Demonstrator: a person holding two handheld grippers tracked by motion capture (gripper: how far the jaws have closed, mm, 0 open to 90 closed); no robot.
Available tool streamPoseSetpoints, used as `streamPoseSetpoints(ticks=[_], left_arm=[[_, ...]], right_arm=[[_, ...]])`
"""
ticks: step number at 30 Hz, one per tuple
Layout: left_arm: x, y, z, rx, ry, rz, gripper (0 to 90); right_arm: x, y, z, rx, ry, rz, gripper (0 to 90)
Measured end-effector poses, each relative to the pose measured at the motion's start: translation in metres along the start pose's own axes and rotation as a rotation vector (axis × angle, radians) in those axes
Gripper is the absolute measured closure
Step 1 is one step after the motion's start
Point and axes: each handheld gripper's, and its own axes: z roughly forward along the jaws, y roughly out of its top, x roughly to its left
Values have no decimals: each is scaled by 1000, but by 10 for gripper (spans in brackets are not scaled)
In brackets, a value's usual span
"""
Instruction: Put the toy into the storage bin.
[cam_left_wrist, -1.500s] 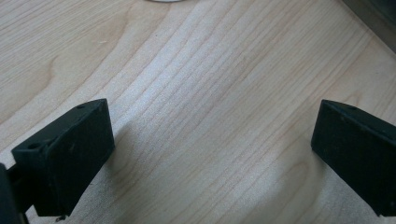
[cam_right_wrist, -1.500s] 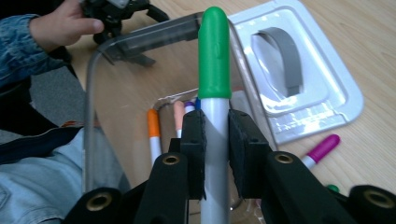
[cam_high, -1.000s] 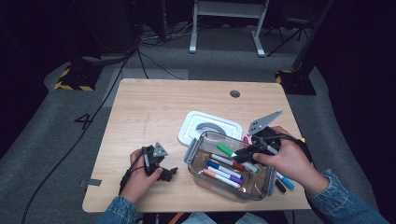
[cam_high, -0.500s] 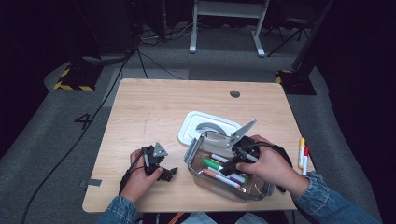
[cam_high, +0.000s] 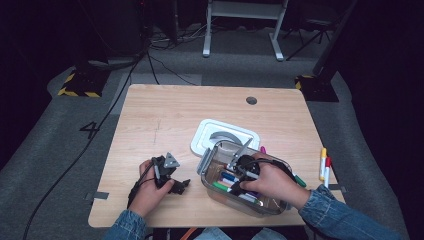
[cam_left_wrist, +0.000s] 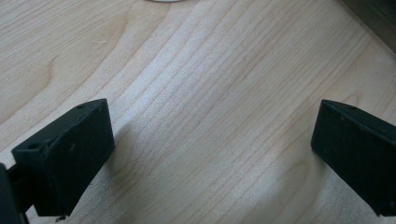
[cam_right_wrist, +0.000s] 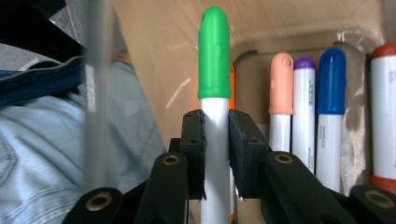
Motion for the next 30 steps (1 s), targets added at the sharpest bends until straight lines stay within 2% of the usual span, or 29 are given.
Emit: streamPoseSetpoints(ticks=[8, 19, 20, 21, 22, 23, 24, 25, 30], left_arm=[[0, 0, 0, 1, 1, 3, 0], [0, 0, 0, 0, 0, 1, 0], [0, 0, 0, 0, 0, 1, 0], [0, 0, 0, 0, 0, 1, 0], [0, 0, 0, 0, 0, 1, 0], [0, 0, 0, 0, 0, 1, 0], [0, 0, 0, 0, 0, 1, 0], [0, 0, 0, 0, 0, 1, 0], [0, 0, 0, 0, 0, 1, 0]], right_arm=[[-3, -1, 21, 65, -12, 14, 771], [-7, -6, 37, 104, -11, 44, 767], [-8, -6, 37, 101, -9, 49, 725], [-8, -6, 36, 84, -17, 51, 690], [-8, -6, 34, 68, -37, 35, 689], [-8, -6, 34, 68, -37, 35, 689], [-9, -5, 28, 42, -78, 7, 668], [-9, -4, 24, 6, -90, 3, 637], [-7, -2, -5, -134, -156, -11, 624]])
